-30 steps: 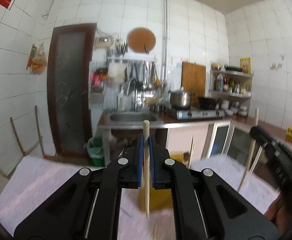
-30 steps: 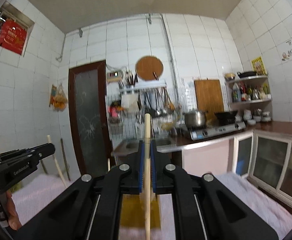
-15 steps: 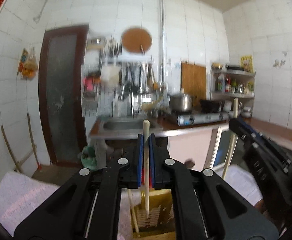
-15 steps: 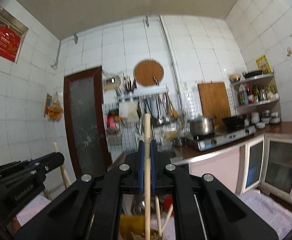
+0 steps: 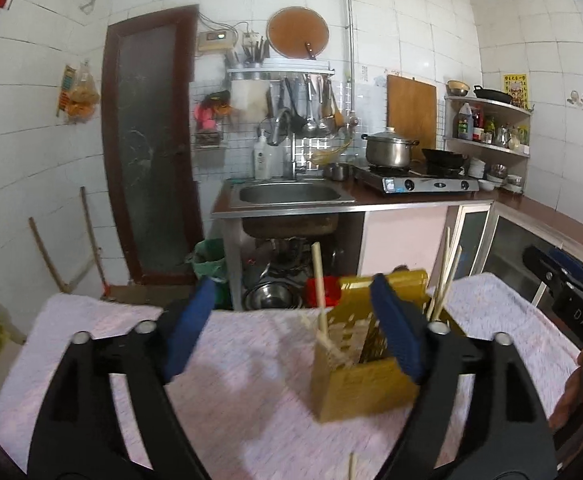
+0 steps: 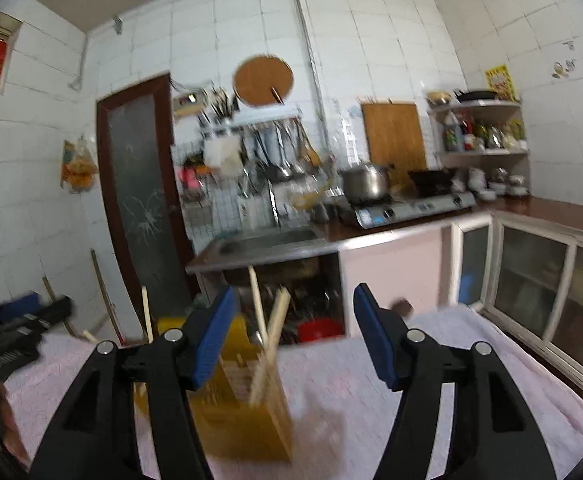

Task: Organize utensils
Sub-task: 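Open both tools to release the chopsticks and withdraw from the holder, then grasp the light blue plastic spoon by its handle with the right tool, then grasp the green frog-handled fork with the left tool while the right tool holds the spoon, then carry the fork and spoon up and lower them into the yellow holder with both tools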

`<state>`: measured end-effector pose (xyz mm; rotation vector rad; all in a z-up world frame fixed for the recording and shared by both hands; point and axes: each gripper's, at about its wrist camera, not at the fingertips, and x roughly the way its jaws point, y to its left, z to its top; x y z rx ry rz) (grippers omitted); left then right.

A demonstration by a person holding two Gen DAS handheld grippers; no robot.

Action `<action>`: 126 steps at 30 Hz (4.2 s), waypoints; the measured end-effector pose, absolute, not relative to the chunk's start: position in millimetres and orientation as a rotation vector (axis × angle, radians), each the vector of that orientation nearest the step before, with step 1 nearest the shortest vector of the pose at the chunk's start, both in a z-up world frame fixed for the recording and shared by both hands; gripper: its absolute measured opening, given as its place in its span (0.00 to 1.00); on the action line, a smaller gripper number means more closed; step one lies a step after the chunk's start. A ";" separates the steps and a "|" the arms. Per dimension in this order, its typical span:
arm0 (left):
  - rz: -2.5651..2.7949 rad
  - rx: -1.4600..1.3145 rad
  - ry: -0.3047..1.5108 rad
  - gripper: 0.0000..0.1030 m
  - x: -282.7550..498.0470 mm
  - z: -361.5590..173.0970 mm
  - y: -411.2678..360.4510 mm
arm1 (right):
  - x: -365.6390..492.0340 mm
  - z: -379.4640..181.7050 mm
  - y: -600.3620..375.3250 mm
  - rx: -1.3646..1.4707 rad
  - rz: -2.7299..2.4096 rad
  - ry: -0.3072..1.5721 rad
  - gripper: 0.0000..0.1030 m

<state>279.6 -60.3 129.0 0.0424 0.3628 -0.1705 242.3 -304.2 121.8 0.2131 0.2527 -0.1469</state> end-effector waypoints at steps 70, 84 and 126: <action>-0.239 0.132 0.916 0.77 215.5 -55.4 -108.2 | 171.0 -31.3 -325.0 0.242 -0.214 0.856 0.58; -0.266 0.133 0.961 0.38 229.5 -56.1 -122.3 | 195.4 -37.0 -308.9 0.193 -0.260 0.933 0.48; -0.191 -0.022 0.555 0.15 149.2 37.9 -56.8 | 114.6 48.2 -264.2 0.102 -0.115 0.422 0.32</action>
